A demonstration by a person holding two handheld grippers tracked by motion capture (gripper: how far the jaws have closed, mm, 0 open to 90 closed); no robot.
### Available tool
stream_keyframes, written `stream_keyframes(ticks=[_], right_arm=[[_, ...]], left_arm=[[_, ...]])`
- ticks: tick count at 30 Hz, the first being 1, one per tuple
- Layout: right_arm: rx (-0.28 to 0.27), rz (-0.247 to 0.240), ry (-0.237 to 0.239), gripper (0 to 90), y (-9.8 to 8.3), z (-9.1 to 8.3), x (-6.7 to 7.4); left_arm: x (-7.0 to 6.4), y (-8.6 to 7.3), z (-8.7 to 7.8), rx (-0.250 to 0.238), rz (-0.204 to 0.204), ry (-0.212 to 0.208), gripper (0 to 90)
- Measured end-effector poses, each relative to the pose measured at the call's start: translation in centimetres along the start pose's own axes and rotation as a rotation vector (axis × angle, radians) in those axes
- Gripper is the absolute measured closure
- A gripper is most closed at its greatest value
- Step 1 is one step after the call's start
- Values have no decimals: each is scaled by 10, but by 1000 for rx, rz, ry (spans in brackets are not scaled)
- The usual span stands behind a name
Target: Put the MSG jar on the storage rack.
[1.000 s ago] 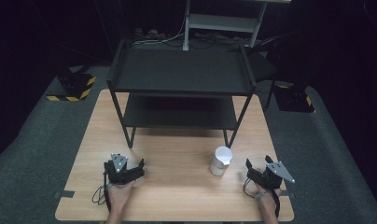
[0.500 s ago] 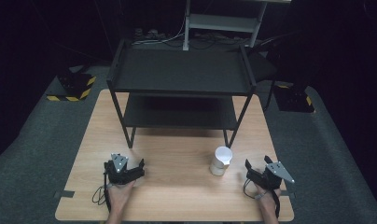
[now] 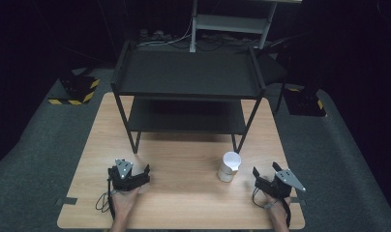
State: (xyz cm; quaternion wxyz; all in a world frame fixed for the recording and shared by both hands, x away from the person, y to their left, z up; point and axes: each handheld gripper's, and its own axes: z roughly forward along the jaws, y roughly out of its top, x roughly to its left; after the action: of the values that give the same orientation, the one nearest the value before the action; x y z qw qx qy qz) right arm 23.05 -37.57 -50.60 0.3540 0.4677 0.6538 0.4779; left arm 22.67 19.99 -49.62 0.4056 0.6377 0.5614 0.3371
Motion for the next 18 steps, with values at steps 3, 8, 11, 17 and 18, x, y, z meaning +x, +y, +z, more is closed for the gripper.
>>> stream_keyframes(ticks=[3,8,11,17,18], right_arm=[[-12,4,33,132,-2,-4,-1],[-25,-18,99,125,-6,-10,0],[-27,-31,135,114,-6,-12,0],[-26,-57,215,80,-6,-14,2],[-25,-62,226,76,-6,-13,2]], left_arm=[[0,0,0,-1,-2,0,30],[0,0,0,1,-2,-1,29],[0,0,0,1,-2,-1,29],[0,0,1,1,-1,0,28],[0,0,1,1,-2,2,27]])
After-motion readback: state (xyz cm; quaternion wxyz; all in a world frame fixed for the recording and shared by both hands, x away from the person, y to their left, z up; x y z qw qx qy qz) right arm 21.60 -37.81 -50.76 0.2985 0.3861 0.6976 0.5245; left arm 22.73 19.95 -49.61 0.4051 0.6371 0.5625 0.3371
